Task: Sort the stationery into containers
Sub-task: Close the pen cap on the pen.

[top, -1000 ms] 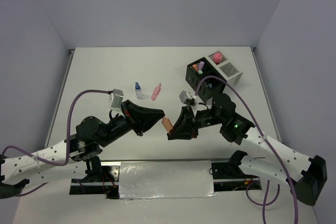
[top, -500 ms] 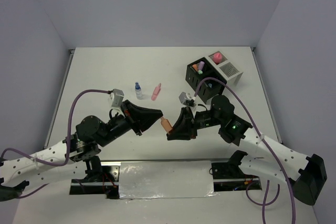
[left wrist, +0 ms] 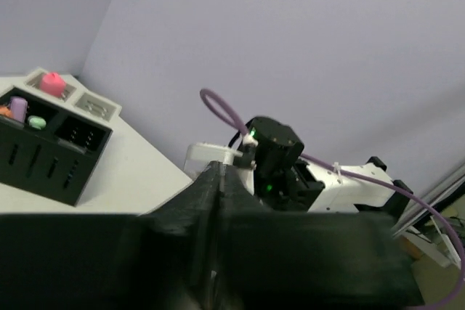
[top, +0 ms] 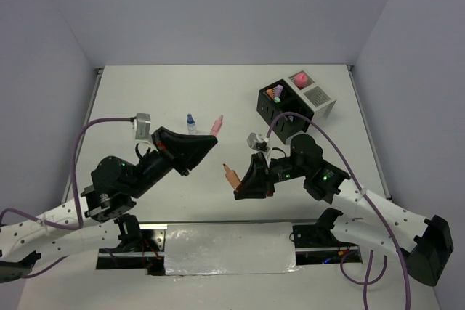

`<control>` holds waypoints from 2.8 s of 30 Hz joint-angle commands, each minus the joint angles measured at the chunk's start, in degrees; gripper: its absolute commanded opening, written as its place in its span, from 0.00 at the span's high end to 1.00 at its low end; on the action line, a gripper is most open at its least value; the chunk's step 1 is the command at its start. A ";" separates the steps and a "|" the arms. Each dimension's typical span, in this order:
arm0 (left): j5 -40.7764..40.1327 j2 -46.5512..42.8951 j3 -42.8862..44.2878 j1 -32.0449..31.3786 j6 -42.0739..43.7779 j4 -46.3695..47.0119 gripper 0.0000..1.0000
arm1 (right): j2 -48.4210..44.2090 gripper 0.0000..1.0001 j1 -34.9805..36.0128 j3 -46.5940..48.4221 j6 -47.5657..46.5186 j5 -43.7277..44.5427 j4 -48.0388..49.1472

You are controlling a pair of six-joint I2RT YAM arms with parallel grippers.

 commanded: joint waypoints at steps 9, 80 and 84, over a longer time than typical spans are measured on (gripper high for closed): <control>12.10 1.77 -1.57 0.18 0.91 4.57 0.01 | -1.69 1.00 0.12 5.88 -0.04 2.33 -1.73; 24.51 4.85 -0.70 2.47 2.94 4.05 0.24 | -3.53 1.00 0.03 5.97 -0.05 2.34 -1.56; 25.04 5.73 -1.41 2.47 2.59 4.40 0.36 | -3.97 1.00 -0.14 7.20 -0.31 2.86 -2.26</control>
